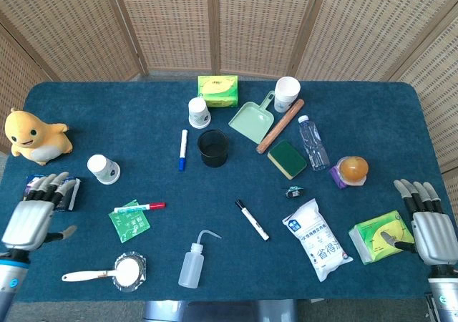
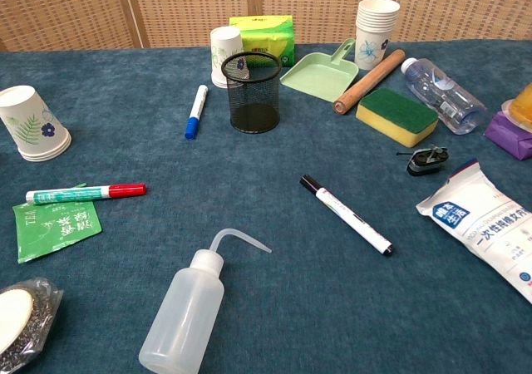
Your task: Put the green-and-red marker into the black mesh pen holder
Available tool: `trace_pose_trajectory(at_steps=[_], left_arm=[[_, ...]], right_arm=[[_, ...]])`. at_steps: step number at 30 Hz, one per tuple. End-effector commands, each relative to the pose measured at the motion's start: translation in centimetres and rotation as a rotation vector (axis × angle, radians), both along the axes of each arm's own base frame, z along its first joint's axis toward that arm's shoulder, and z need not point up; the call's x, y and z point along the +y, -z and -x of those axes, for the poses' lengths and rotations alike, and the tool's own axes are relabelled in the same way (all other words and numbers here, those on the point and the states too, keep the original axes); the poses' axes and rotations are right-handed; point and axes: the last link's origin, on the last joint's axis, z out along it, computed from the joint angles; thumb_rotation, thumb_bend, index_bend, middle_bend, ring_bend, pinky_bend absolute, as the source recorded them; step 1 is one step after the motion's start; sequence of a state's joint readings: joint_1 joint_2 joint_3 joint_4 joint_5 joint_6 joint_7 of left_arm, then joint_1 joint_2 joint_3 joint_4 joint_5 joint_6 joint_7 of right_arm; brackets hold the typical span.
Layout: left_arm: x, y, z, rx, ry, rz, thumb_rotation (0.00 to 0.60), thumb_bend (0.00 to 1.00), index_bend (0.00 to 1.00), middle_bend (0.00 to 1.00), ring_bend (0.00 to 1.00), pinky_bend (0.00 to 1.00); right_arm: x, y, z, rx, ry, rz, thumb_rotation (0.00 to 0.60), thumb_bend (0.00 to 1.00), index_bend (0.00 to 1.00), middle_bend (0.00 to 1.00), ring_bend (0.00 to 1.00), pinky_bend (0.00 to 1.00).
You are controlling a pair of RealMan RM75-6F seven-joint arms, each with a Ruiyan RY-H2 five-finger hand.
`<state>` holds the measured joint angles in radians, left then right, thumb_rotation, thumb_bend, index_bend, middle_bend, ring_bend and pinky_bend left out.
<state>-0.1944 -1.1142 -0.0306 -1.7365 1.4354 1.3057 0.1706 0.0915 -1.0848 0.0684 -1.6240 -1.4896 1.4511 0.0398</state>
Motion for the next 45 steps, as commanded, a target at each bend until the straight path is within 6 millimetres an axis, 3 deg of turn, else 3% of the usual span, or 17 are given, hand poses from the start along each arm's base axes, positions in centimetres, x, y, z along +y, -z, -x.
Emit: trace_pose_trajectory(at_steps=[1, 12, 20, 29, 41, 45], left_arm=[[1.6, 2.3, -1.8, 0.001, 0.013, 0.054, 0.600, 0.18, 0.16, 0.00, 0.00, 0.00], [4.0, 8.4, -5.2, 0.037, 0.004, 0.153, 0.600, 0.18, 0.31, 0.00, 0.00, 0.00], [5.6, 11.6, -6.8, 0.089, -0.012, 0.176, 0.600, 0.23, 0.33, 0.00, 0.00, 0.00], [6.2, 13.6, -8.1, 0.117, -0.013, 0.182, 0.600, 0.30, 0.36, 0.00, 0.00, 0.00], [6.6, 14.9, -8.3, 0.138, -0.023, 0.195, 0.600, 0.35, 0.36, 0.00, 0.00, 0.00], [6.7, 15.2, -8.4, 0.147, -0.020, 0.190, 0.600, 0.37, 0.40, 0.00, 0.00, 0.00]], right_arm=[[0.0, -0.2, 0.0, -0.008, -0.001, 0.003, 0.600, 0.00, 0.01, 0.00, 0.00, 0.00], [0.0, -0.7, 0.1, -0.037, -0.001, 0.007, 0.600, 0.00, 0.01, 0.00, 0.00, 0.00], [0.0, -1.0, 0.1, -0.059, -0.004, 0.010, 0.600, 0.00, 0.01, 0.00, 0.00, 0.00], [0.0, -1.6, 0.3, -0.083, -0.002, 0.019, 0.600, 0.00, 0.01, 0.00, 0.00, 0.00], [0.1, -1.9, 0.3, -0.109, -0.013, 0.027, 0.600, 0.00, 0.01, 0.00, 0.00, 0.00], [0.0, -2.0, 0.4, -0.118, -0.013, 0.025, 0.600, 0.00, 0.01, 0.00, 0.00, 0.00]])
